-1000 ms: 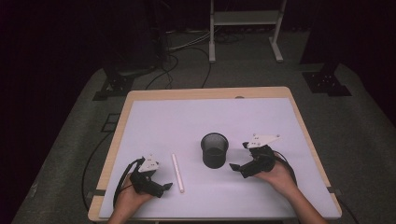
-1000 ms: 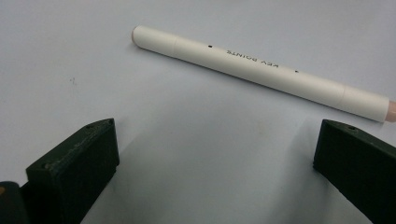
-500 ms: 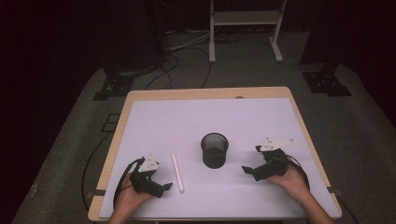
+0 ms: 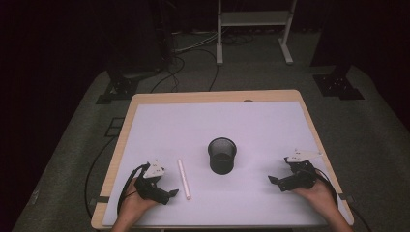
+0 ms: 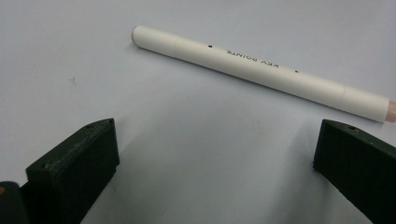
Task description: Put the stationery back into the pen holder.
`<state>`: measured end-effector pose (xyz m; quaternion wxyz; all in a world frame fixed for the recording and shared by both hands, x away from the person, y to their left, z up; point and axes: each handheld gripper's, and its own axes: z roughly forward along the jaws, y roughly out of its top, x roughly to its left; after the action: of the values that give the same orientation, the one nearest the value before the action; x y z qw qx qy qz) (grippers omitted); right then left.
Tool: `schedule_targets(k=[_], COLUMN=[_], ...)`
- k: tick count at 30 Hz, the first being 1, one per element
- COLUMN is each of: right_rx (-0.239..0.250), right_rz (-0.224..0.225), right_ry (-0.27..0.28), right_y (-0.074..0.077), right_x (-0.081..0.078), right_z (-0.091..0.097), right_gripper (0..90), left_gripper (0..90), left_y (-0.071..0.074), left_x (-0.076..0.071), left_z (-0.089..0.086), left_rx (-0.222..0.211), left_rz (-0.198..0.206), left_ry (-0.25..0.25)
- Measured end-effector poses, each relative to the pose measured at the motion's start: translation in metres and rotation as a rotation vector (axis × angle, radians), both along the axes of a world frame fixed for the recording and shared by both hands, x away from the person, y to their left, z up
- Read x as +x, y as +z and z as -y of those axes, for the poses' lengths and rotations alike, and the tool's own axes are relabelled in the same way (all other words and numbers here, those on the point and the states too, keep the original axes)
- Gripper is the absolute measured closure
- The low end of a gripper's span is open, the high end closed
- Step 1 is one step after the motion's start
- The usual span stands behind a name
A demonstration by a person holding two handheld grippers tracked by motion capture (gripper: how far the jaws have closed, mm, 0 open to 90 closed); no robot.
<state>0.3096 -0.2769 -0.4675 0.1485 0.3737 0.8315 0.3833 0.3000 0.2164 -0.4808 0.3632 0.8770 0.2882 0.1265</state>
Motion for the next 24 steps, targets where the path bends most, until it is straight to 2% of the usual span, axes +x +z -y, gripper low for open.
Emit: schedule_targets(k=[3,7,11,16,19,24], right_rx=[-0.004,-0.039,-0.040,-0.072,-0.059,-0.074], right_rz=[0.000,-0.002,-0.015,-0.035,-0.038,-0.032], right_ry=[-0.018,-0.062,-0.082,-0.094,-0.095,-0.093], right_y=[-0.002,-0.006,-0.008,-0.016,-0.015,-0.016], right_x=[-0.001,-0.002,-0.001,0.001,0.001,0.001], right_z=[0.006,0.017,0.022,0.025,0.026,0.025], right_gripper=[0.5,0.5,0.5,0.3,0.3,0.1], left_gripper=[0.0,0.0,0.0,0.0,0.0,0.0], left_y=[0.000,0.000,0.000,0.002,0.003,0.011], left_x=[0.000,0.000,0.000,-0.001,-0.002,-0.006], left_z=[0.000,0.000,0.000,-0.002,-0.005,-0.009], left_rx=[0.000,0.000,-0.001,-0.015,-0.024,-0.038], left_rz=[0.000,0.000,-0.002,-0.008,-0.010,0.000], left_ry=[0.000,0.000,0.000,0.012,0.021,0.045])
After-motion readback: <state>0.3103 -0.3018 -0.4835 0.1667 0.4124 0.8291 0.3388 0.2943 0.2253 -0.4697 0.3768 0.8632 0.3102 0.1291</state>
